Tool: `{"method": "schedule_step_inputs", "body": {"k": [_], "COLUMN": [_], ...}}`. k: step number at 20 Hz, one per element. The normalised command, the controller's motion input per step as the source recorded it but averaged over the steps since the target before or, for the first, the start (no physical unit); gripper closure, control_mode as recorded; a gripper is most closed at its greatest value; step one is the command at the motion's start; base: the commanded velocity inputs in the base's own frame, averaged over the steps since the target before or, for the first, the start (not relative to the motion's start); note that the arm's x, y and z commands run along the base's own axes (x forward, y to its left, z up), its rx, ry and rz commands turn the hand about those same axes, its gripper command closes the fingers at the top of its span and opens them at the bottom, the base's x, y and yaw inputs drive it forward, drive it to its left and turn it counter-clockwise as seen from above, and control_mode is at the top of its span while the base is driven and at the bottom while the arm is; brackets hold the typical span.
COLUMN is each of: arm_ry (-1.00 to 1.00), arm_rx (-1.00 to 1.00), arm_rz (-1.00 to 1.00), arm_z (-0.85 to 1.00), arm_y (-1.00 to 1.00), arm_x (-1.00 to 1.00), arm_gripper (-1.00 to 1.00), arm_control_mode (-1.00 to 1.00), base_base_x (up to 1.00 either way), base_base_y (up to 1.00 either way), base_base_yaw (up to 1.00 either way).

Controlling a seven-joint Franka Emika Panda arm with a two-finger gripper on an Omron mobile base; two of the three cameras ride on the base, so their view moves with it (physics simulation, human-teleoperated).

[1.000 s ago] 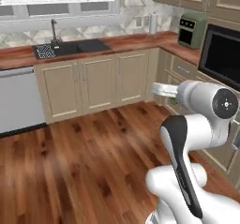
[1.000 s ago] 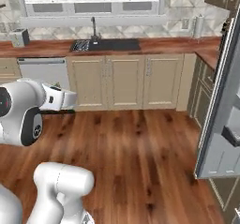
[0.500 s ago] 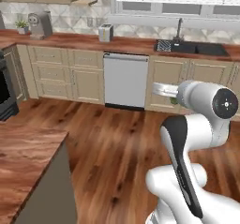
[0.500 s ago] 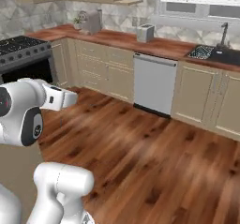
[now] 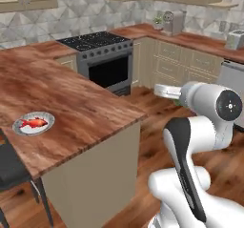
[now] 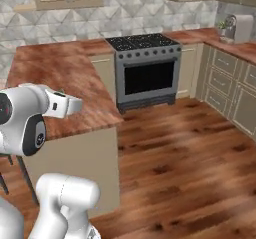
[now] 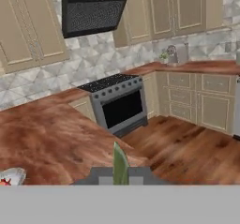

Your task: Take the lemon wedge from the fridge and place it on the plate with fish on the dining counter.

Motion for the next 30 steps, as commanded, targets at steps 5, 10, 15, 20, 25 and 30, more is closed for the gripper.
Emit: {"method": "schedule_step_inputs", "body": {"k": [5, 10, 15, 20, 25, 30], "arm_ry": [0.00, 0.00, 0.00, 0.00, 0.00, 0.00], "arm_rx": [0.00, 0.00, 0.00, 0.00, 0.00, 0.00], "arm_rz": [0.00, 0.00, 0.00, 0.00, 0.00, 0.00], "arm_z": [0.00, 0.00, 0.00, 0.00, 0.00, 0.00], "arm_y": [0.00, 0.00, 0.00, 0.00, 0.00, 0.00], "arm_x": [0.00, 0.00, 0.00, 0.00, 0.00, 0.00], "arm_gripper": [1.00, 1.00, 1.00, 1.00, 1.00, 1.00], "arm_control_mode": [1.00, 1.00, 1.00, 1.00, 1.00, 1.00], "base_base_x": [0.00, 0.09, 0.55, 0.89, 0.41, 0.03], "base_base_y": [0.05, 0.05, -0.06, -0.06, 0.25, 0.08], "base_base_yaw": [0.96, 0.89, 0.34, 0.00, -0.28, -0.09]}}
